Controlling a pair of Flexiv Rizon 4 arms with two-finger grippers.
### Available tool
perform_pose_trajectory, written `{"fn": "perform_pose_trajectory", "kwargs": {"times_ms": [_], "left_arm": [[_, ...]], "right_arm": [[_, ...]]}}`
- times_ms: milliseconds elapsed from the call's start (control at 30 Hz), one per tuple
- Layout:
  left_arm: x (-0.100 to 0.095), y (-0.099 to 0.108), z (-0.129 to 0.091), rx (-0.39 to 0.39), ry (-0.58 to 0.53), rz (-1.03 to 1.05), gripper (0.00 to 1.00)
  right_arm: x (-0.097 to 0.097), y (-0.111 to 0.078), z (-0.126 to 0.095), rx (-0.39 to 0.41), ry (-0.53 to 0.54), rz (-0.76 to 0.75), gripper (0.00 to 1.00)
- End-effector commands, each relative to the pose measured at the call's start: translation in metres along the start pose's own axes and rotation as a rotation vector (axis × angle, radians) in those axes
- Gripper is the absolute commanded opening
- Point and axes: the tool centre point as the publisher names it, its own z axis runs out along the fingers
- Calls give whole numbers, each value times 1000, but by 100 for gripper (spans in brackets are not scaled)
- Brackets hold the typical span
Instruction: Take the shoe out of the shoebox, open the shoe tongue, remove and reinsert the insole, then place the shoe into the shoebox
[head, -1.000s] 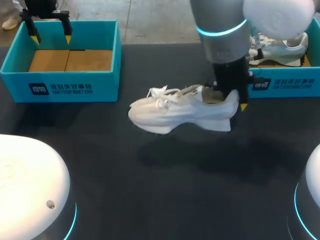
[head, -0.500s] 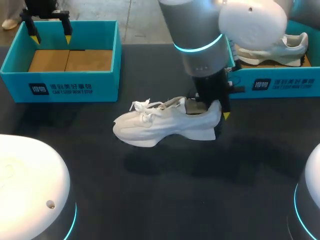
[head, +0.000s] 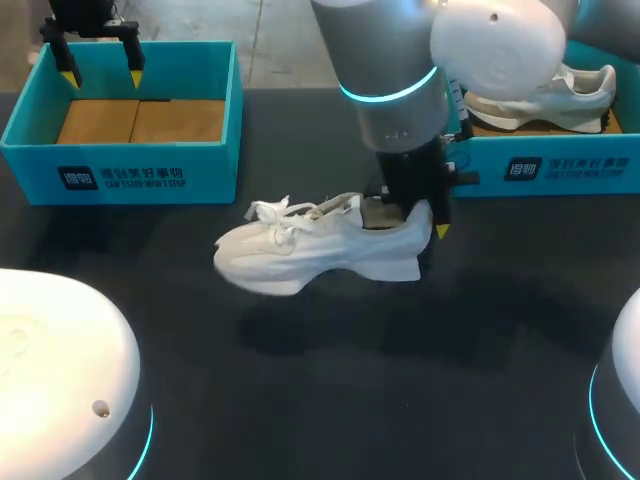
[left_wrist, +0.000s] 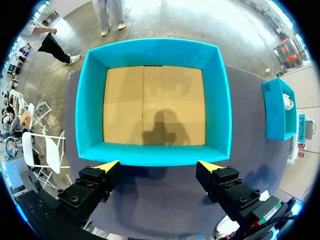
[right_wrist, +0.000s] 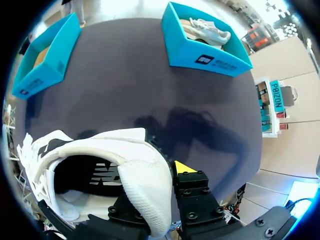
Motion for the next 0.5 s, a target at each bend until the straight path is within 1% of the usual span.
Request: {"fn": "perform_pose_trajectory", "kwargs": {"times_ms": [33,100,200,333,500], "left_arm": [[0,0,0,-1,-1,0,100],[0,0,0,-1,-1,0,100],[0,0,0,-1,-1,0,100],[0,0,0,-1,-1,0,100],[0,0,0,-1,-1,0,100]], "right_arm": [[32,8,13,7,4,-17,0],[43,9,17,-2,16,-22,0],[58,9,25,-13,-3,-29,0],[67,10,42,-10,9,-34,0],[77,10,63,21,39,-15,0]]}}
